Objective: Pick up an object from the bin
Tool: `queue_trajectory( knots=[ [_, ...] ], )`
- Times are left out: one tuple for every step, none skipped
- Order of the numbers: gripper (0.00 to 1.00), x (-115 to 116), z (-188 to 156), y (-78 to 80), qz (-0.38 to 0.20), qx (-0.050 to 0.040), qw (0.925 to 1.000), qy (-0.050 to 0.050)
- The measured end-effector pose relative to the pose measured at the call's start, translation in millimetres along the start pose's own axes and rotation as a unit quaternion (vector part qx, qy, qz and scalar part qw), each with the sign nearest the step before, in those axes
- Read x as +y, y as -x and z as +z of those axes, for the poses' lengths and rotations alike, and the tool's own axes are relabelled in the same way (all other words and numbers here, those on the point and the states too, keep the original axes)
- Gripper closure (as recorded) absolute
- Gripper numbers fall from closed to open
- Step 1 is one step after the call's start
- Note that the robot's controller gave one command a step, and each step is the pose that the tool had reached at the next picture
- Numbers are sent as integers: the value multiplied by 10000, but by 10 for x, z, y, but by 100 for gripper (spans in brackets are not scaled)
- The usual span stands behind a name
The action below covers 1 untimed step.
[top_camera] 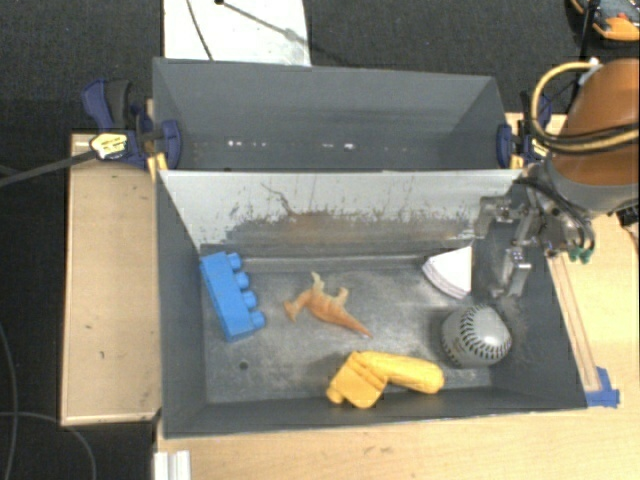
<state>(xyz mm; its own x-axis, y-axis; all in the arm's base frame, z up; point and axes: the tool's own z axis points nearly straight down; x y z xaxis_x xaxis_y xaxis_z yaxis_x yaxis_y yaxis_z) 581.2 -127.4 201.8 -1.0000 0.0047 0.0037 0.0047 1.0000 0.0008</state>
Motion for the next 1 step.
queue_trajectory(
  knots=[
    [0, 7, -52, 14, -19, -40, 10000, -7]
  ],
)
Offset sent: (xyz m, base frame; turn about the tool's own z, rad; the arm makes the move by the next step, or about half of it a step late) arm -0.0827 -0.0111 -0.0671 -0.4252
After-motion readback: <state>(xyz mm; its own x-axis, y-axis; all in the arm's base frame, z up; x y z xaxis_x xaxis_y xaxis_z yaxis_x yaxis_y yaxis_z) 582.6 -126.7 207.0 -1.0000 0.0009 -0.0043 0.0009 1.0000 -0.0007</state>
